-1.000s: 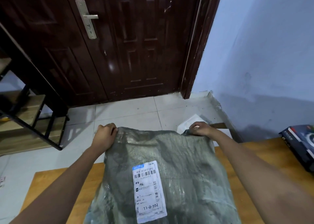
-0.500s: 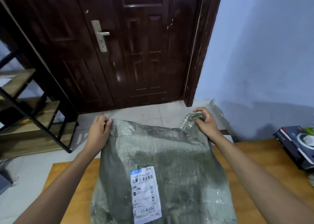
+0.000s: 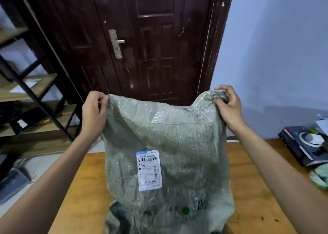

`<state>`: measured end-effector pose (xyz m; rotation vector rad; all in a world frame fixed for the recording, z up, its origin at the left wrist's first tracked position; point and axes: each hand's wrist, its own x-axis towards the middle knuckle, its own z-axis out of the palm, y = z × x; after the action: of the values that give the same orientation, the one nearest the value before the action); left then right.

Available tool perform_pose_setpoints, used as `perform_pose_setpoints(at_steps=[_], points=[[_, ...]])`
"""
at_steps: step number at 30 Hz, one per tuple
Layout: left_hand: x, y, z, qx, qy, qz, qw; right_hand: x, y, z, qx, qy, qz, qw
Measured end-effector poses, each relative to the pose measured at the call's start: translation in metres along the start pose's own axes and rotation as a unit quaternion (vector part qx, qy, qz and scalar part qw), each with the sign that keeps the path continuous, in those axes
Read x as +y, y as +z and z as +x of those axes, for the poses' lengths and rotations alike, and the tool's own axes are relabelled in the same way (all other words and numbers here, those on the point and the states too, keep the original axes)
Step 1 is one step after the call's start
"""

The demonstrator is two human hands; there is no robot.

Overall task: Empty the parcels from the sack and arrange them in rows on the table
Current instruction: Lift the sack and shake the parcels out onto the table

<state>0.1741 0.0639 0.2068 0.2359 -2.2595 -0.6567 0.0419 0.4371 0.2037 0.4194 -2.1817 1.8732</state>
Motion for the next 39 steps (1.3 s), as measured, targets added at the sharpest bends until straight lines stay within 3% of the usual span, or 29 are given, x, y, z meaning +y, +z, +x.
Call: perform_pose_setpoints(at_steps=[7, 14, 18, 20, 23, 25, 29, 35, 39], points=[[0.051, -0.053, -0.005, 0.056, -0.001, -0.056, 0.997, -0.05, -0.026, -0.015, 0.008, -0.044, 0.025, 0.999], [0.051, -0.048, -0.102, -0.009, -0.085, -0.048, 0.995, -0.011, -0.023, -0.085, -0.068, -0.007, -0.049, 0.996], [0.065, -0.048, -0.128, 0.004, -0.127, -0.092, 0.988, -0.011, -0.014, -0.101, -0.089, -0.002, -0.058, 0.994], [0.062, -0.053, -0.136, -0.008, -0.194, -0.162, 0.968, -0.012, -0.017, -0.105, -0.074, 0.045, -0.039, 0.996], [0.06, -0.062, -0.146, -0.041, -0.258, -0.2, 0.944, -0.012, -0.024, -0.111, -0.047, 0.19, 0.083, 0.977], [0.054, -0.065, -0.155, -0.077, -0.236, -0.173, 0.953, -0.012, -0.026, -0.116, -0.058, 0.216, 0.09, 0.97], [0.031, -0.066, -0.163, -0.09, -0.211, -0.103, 0.968, -0.021, -0.015, -0.124, -0.065, 0.18, 0.077, 0.978], [0.069, -0.086, -0.087, 0.001, -0.125, -0.108, 0.986, -0.084, 0.009, -0.081, 0.078, 0.083, 0.09, 0.989], [0.102, -0.113, -0.039, 0.05, -0.089, -0.207, 0.973, -0.128, -0.006, -0.045, 0.141, 0.001, 0.132, 0.981]])
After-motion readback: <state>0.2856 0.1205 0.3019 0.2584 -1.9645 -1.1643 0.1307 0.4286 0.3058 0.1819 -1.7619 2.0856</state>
